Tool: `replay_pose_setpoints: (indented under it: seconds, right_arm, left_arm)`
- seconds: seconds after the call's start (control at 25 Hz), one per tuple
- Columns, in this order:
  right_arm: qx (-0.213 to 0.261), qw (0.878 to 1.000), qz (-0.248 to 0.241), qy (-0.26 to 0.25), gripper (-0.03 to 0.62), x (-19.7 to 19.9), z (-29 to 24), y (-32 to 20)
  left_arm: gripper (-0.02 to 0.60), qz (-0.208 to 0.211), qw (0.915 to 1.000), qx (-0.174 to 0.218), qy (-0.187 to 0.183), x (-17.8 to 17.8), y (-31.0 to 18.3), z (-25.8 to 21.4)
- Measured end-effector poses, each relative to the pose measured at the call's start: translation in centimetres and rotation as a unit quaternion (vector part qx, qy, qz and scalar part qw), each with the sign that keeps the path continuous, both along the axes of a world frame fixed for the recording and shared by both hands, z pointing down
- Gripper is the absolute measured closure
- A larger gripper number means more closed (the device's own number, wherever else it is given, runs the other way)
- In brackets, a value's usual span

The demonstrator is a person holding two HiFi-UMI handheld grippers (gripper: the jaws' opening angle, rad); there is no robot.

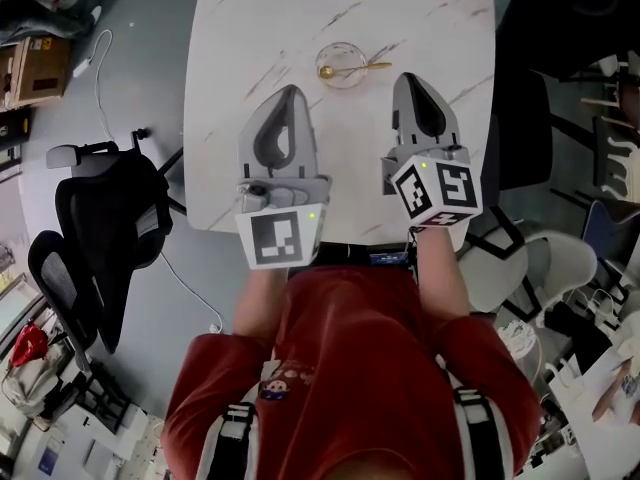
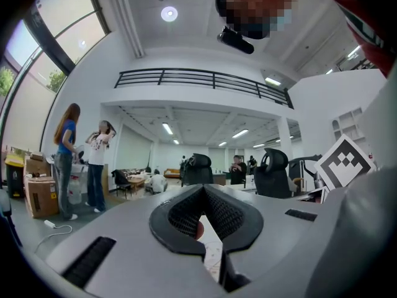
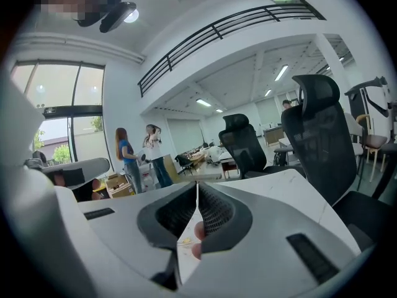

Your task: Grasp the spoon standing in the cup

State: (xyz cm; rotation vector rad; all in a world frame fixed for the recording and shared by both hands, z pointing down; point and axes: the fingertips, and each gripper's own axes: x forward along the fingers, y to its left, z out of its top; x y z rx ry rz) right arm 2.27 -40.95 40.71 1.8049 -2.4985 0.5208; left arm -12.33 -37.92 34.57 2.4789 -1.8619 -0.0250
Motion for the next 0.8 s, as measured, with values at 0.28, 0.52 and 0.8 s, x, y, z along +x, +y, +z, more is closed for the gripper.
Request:
replay_pose_setpoints:
  seconds: [0.28,0.52,0.8]
  right_arm:
    - [-0.026,1.000,-0.003,-0.003,0.580,-0.5,2.1,-0.6]
    - [-0.040,0.999,0.001,-0.004,0.580,-0.5,3.4,-1.2]
    - [-0.055,0.998,-0.001,-0.009,0.556,-0.6,4.9,-1.8]
  left_arm:
    - [0.580,0.007,0.9998,-0.017,0.000,0.2,-0.4,1.4]
    - [0.580,0.008,0.9996,-0.027,0.000,0.1,-1.1,2.3]
    - [0.580,0.011,0.9994,-0.034,-0.001,0.3,-1.7,3.2]
